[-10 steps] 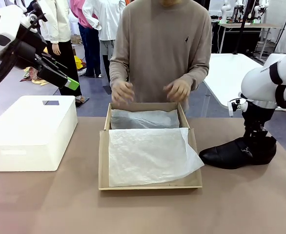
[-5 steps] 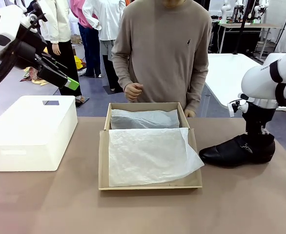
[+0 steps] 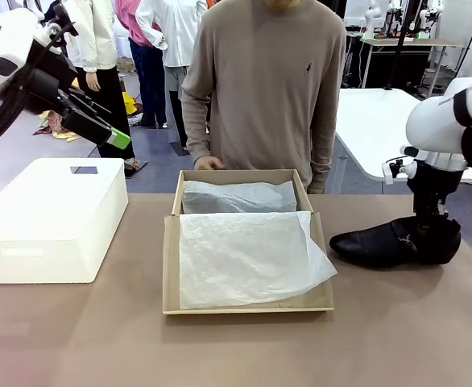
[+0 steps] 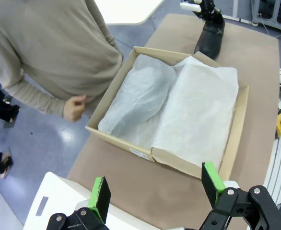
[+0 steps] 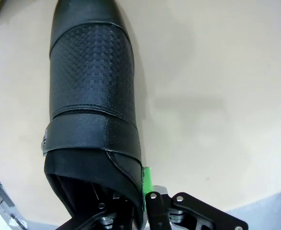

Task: Pack the shoes into the box.
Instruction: Place the other shoe of the Shoes into the Shoes Box.

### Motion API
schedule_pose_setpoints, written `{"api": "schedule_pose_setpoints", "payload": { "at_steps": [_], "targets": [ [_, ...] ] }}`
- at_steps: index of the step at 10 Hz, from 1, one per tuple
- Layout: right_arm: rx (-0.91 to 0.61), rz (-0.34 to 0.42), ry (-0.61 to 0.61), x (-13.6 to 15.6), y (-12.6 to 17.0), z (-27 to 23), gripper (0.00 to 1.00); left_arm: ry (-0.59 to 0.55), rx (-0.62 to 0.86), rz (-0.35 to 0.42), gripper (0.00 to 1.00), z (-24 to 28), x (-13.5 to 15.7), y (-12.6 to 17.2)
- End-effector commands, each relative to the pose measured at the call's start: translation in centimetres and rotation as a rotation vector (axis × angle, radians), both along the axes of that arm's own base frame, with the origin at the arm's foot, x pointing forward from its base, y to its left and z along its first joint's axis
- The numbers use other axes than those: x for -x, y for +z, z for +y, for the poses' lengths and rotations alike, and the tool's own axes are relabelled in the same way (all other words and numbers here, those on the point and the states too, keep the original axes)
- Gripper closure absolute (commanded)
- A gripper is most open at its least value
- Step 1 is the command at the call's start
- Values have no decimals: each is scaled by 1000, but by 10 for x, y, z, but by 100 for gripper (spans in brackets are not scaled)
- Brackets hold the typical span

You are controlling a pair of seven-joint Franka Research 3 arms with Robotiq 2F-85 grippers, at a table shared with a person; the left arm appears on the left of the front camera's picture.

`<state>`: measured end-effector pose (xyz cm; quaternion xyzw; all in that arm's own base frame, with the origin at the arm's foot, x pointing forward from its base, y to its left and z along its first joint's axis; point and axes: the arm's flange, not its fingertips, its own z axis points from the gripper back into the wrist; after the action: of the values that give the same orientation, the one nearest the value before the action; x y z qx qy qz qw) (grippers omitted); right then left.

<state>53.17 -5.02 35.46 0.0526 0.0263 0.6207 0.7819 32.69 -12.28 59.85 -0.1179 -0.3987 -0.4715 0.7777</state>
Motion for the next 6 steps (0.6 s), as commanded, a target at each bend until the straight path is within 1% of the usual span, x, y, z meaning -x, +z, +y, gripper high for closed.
{"api": "schedule_pose_setpoints", "payload": {
  "at_steps": [1, 2, 4, 6],
  "targets": [
    [-2, 9, -104, -2, 33, -7, 100, -6, 8, 2, 0, 1, 0, 0],
    [-25, 33, -147, -1, 49, -9, 100, -6, 8, 2, 0, 1, 0, 0],
    [-112, 125, -263, 0, 81, -14, 100, -6, 8, 2, 0, 1, 0, 0],
    [-156, 184, -416, 1, 101, -19, 100, -6, 8, 2, 0, 1, 0, 0]
  ]
}}
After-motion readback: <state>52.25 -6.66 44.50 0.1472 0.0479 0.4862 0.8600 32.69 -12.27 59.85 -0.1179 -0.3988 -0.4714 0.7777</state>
